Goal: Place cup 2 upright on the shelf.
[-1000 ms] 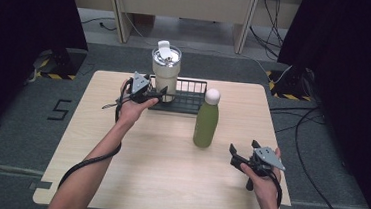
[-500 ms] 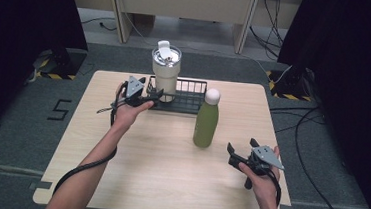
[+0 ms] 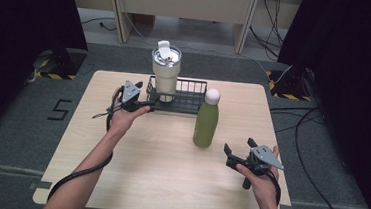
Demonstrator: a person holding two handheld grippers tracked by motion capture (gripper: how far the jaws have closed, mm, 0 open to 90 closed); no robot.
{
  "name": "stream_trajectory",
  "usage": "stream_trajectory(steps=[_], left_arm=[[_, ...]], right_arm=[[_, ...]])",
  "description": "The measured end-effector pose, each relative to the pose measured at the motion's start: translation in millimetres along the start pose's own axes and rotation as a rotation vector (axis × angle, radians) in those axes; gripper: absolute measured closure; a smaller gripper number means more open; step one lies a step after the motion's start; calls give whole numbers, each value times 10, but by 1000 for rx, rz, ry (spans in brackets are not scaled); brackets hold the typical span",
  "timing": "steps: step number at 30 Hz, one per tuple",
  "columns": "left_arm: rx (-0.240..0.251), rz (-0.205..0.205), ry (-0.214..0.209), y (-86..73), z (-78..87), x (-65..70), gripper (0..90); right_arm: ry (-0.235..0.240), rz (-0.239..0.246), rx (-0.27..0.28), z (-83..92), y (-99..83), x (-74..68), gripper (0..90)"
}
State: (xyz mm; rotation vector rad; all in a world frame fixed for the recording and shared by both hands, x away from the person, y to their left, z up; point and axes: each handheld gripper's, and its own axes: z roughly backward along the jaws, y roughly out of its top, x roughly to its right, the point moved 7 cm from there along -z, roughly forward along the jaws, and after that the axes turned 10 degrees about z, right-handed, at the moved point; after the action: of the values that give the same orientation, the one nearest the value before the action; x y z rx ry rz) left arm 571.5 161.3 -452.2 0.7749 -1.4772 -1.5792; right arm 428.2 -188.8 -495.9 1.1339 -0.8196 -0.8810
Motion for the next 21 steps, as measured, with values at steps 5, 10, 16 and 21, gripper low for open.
stream_trajectory(steps=[5, 10, 16, 21], left_arm=[[5, -10, -3, 20, 71, 18, 143], [12, -20, 2, 59, 153, -13, 142], [14, -26, 6, 53, 238, -57, 143], [6, -27, 6, -1, 290, -74, 143]], right_arm=[[3, 16, 22, 1, 85, -42, 76], [23, 31, 57, -31, 237, -123, 76], [65, 52, 75, -176, 381, -278, 79], [89, 70, 79, -326, 463, -394, 81]])
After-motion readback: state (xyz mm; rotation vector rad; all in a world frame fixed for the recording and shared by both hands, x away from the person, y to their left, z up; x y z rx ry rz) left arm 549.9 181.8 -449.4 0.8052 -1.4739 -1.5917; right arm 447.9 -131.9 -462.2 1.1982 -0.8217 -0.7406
